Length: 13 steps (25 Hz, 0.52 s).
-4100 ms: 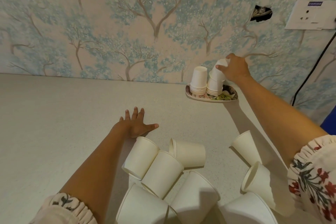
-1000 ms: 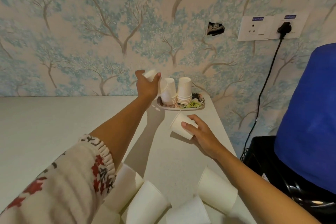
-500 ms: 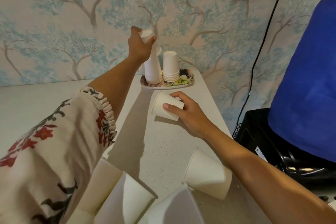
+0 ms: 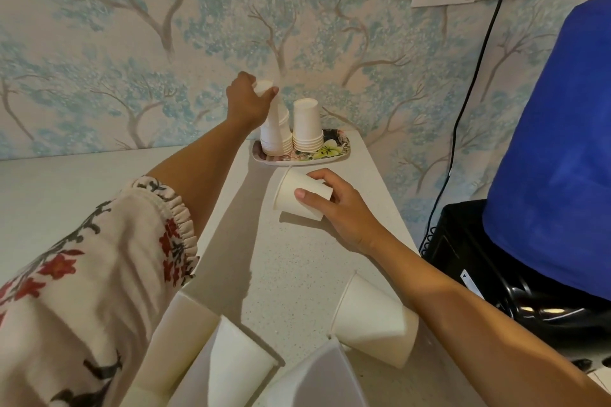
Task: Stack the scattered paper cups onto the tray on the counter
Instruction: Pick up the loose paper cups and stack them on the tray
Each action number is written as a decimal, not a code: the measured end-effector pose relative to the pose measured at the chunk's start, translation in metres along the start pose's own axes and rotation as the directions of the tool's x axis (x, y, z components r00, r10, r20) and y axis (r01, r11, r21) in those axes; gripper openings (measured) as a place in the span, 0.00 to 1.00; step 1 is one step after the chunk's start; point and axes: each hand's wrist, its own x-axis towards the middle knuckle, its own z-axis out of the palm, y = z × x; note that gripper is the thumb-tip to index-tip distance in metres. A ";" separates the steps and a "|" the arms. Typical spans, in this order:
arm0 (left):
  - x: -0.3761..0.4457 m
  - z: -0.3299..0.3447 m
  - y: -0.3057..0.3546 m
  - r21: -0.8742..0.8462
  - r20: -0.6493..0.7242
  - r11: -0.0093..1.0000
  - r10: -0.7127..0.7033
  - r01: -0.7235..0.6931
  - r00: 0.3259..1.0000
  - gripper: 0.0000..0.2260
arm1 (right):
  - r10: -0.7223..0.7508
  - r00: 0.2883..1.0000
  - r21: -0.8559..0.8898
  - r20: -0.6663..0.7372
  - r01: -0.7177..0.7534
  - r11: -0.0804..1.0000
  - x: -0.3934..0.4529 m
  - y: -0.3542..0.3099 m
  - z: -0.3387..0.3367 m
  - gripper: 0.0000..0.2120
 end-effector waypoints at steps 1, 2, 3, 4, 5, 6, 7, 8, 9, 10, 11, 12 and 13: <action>-0.002 0.001 -0.003 0.003 0.009 1.000 -0.001 0.001 1.000 0.27 | 0.012 1.000 0.016 -0.003 -0.012 1.000 0.001 0.000 0.000 0.24; -0.005 0.001 -0.005 0.003 0.013 1.000 0.001 -0.001 1.000 0.27 | 0.027 1.000 0.043 -0.006 -0.027 0.999 0.003 0.000 -0.001 0.24; -0.008 0.000 -0.007 0.001 0.013 1.000 0.006 -0.006 1.000 0.27 | 0.041 0.999 0.080 -0.008 -0.040 0.996 0.004 0.000 -0.001 0.24; -0.011 -0.001 -0.009 -0.004 0.011 1.000 0.014 -0.014 1.000 0.27 | 0.053 0.999 0.125 -0.011 -0.051 0.991 0.006 0.001 -0.002 0.25; -0.015 -0.003 -0.011 -0.007 0.011 1.000 0.020 -0.020 1.000 0.27 | 0.062 0.998 0.166 -0.020 -0.058 0.984 0.007 0.002 -0.003 0.25; -0.020 -0.005 -0.013 -0.004 0.011 1.000 0.024 -0.024 1.000 0.26 | 0.072 0.997 0.202 -0.034 -0.063 0.977 0.008 0.003 -0.003 0.26; -0.026 -0.008 -0.016 0.007 0.008 1.000 0.022 -0.022 1.000 0.26 | 0.081 0.995 0.229 -0.051 -0.067 0.971 0.010 0.004 -0.004 0.26; -0.032 -0.011 -0.020 0.023 0.004 1.000 0.011 -0.011 1.000 0.26 | 0.093 0.993 0.249 -0.070 -0.072 0.966 0.012 0.003 -0.004 0.25; -0.038 -0.014 -0.025 0.043 0.007 0.999 -0.010 0.010 1.000 0.27 | 0.105 0.990 0.260 -0.097 -0.077 0.963 0.016 0.001 -0.005 0.23; -0.045 -0.018 -0.031 0.065 0.020 0.997 -0.044 0.042 0.999 0.28 | 0.110 0.985 0.249 -0.132 -0.075 0.966 0.020 -0.004 -0.006 0.21; -0.051 -0.022 -0.037 0.084 0.045 0.993 -0.090 0.086 0.995 0.29 | 0.103 0.977 0.209 -0.186 -0.063 0.976 0.025 -0.009 -0.007 0.20; -0.057 -0.026 -0.042 0.098 0.084 0.985 -0.147 0.139 0.986 0.30 | 0.080 0.966 0.162 -0.247 -0.041 0.986 0.032 -0.014 -0.010 0.21; -0.064 -0.028 -0.047 0.107 0.133 0.975 -0.207 0.193 0.969 0.31 | 0.053 0.950 0.128 -0.308 -0.014 0.992 0.039 -0.019 -0.012 0.23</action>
